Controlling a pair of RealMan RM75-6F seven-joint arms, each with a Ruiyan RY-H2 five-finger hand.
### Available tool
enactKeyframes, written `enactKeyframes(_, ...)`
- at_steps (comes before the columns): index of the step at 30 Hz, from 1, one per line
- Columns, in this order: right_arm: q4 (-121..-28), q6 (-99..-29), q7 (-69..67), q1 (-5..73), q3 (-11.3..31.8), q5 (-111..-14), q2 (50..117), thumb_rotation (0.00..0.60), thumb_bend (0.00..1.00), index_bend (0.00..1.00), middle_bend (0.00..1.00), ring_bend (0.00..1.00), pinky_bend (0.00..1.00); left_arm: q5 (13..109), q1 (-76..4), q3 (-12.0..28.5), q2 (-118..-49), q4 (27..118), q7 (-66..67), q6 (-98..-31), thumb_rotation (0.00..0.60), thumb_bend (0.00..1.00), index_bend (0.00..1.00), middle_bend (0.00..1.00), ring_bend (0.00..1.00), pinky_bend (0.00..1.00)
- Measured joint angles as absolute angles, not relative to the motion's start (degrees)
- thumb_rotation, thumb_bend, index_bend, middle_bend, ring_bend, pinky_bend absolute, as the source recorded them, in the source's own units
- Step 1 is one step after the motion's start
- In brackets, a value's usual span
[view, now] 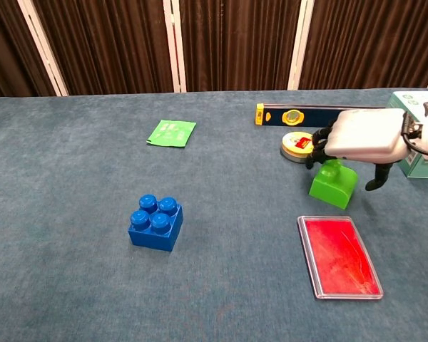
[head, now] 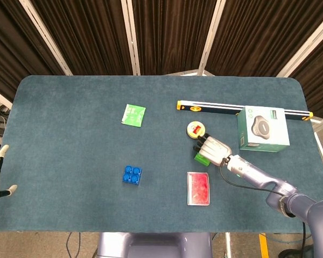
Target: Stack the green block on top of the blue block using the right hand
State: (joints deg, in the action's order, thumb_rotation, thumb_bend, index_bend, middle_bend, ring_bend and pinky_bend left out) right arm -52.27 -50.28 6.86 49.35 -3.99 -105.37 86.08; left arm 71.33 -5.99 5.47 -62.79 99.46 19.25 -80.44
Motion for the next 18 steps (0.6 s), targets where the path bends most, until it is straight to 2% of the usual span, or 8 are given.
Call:
enactKeyframes(6, -49.98, -54.1, 2.86, 48.58, -5.54, -106.33, 86.87, 0.6, 0.24, 0.4, 0.49, 0.32, 0.45, 71.09, -6.31, 5.22, -63.24, 99.33, 19.94, -80.06, 0.6, 0.0, 0.0, 0.0, 0.0, 0.0)
enactKeyframes(13, -47.75, -61.51, -0.69, 47.95, -6.11, -107.88, 87.69, 0.6, 0.27, 0.41, 0.49, 0.33, 0.46, 71.45, -6.4, 4.88, -63.27, 99.68, 20.1, -80.14, 0.6, 0.0, 0.0, 0.0, 0.0, 0.0)
enactKeyframes(18, -50.96, -66.36, -1.83, 48.63, -5.35, -108.96, 86.23, 0.6, 0.27, 0.42, 0.5, 0.34, 0.47, 72.01, -6.43, 4.6, -63.04, 100.0, 19.77, -80.11, 0.6, 0.0, 0.0, 0.0, 0.0, 0.0)
